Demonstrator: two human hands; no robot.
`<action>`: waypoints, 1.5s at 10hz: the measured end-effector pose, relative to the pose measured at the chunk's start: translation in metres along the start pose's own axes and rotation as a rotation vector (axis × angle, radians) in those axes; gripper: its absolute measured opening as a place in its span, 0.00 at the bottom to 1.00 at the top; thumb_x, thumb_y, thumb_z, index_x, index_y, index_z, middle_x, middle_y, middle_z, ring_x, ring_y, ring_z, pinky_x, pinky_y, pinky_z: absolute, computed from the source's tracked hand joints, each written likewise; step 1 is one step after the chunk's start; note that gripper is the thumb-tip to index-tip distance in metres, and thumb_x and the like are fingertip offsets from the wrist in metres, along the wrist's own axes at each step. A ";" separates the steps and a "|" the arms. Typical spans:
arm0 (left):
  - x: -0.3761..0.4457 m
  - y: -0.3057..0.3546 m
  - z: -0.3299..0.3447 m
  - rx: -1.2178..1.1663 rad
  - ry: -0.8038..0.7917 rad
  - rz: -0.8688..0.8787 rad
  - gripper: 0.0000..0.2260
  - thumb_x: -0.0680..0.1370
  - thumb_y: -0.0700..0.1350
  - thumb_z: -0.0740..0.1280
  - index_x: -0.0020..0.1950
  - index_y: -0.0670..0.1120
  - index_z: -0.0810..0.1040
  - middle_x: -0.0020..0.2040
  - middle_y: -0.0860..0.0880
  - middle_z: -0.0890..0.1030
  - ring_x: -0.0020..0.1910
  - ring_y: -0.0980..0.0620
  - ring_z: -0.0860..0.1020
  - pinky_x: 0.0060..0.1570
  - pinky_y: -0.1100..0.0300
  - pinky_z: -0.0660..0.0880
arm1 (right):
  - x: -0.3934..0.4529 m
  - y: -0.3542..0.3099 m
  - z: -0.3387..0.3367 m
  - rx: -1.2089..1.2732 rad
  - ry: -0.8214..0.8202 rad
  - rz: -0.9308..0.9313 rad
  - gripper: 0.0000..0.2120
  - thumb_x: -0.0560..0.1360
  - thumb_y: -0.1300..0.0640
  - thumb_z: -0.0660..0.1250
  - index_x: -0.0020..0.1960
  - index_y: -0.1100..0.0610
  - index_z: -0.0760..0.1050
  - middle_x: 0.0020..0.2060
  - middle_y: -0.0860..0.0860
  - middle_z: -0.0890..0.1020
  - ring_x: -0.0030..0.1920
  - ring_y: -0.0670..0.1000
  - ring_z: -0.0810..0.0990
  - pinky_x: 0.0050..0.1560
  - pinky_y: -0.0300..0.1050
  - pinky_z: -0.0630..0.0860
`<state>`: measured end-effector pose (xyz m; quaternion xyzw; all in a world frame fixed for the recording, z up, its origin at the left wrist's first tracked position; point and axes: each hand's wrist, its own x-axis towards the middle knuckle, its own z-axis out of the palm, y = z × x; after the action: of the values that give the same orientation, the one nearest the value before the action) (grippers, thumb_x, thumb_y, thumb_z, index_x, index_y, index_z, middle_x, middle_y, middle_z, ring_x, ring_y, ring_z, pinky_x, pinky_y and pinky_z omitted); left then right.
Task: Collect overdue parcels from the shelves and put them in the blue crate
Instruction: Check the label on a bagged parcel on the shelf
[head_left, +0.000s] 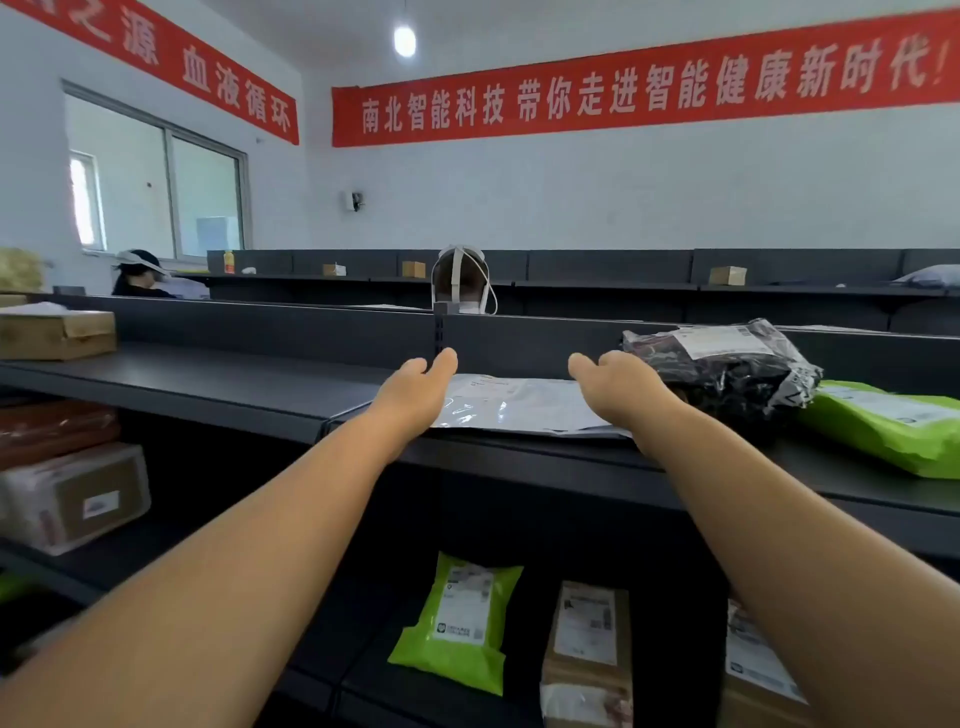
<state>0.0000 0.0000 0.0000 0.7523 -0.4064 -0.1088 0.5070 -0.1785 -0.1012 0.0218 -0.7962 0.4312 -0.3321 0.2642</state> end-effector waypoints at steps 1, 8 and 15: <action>0.022 -0.007 0.002 0.067 -0.039 -0.047 0.32 0.79 0.62 0.51 0.77 0.43 0.60 0.76 0.46 0.63 0.74 0.45 0.61 0.69 0.49 0.59 | 0.007 0.000 0.006 -0.114 -0.031 0.032 0.15 0.81 0.50 0.56 0.56 0.62 0.69 0.50 0.56 0.73 0.51 0.57 0.72 0.53 0.49 0.68; 0.099 -0.019 0.006 -0.154 -0.202 -0.242 0.12 0.77 0.36 0.66 0.59 0.36 0.72 0.36 0.46 0.70 0.30 0.52 0.68 0.18 0.67 0.64 | 0.069 0.021 0.045 -0.275 0.124 0.354 0.12 0.76 0.64 0.61 0.34 0.61 0.68 0.34 0.55 0.72 0.38 0.55 0.74 0.39 0.43 0.70; 0.093 -0.045 0.008 -0.726 0.026 0.141 0.07 0.79 0.44 0.64 0.43 0.46 0.79 0.43 0.47 0.83 0.43 0.49 0.81 0.43 0.53 0.80 | 0.047 0.024 0.057 0.218 0.572 -0.001 0.05 0.76 0.61 0.63 0.48 0.60 0.76 0.35 0.52 0.77 0.36 0.53 0.73 0.34 0.45 0.68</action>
<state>0.0784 -0.0656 -0.0192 0.4949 -0.3858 -0.2010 0.7522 -0.1287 -0.1461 -0.0175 -0.6376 0.4495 -0.5872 0.2160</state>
